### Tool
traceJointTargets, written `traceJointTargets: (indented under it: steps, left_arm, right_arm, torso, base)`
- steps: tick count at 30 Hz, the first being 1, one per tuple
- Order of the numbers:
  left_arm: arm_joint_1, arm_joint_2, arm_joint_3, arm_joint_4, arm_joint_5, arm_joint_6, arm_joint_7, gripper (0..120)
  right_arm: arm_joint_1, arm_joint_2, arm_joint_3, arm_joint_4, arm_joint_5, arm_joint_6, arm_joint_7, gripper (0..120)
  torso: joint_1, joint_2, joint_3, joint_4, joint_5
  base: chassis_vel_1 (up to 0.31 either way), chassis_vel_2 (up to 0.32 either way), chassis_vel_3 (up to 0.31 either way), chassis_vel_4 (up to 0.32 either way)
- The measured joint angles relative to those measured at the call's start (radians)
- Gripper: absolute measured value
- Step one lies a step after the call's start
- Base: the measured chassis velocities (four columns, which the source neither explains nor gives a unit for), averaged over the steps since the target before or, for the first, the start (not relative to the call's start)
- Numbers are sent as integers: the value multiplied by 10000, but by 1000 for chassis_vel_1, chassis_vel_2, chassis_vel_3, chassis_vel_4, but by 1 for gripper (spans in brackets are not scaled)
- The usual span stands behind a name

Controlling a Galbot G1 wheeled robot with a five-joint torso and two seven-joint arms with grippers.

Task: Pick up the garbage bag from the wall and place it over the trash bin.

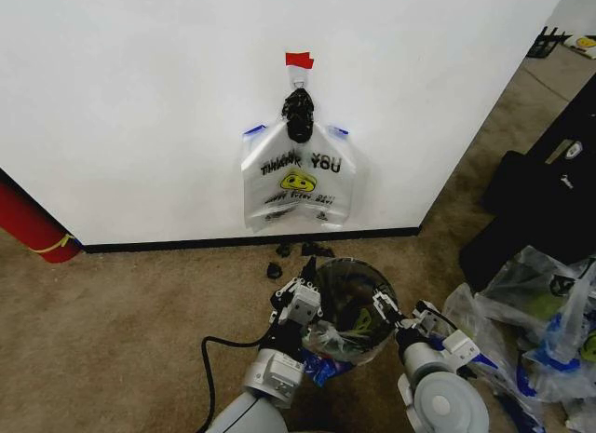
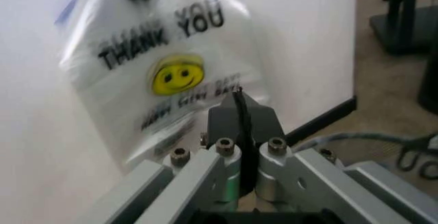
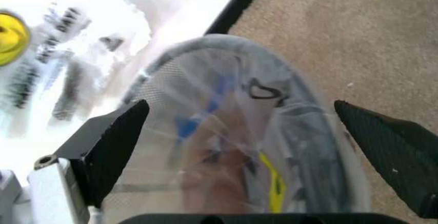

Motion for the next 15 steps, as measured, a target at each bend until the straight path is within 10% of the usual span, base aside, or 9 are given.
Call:
traceJointTargets:
  steps: [15]
  left_arm:
    - [267,2516,-1375,516,-3676,1276,1408,0]
  right_arm:
    - [-195,-636,992,2332,-2824,4519,-2751,100]
  torso:
    - [0,0,1,0,-2]
  base:
    - [0,0,0,0]
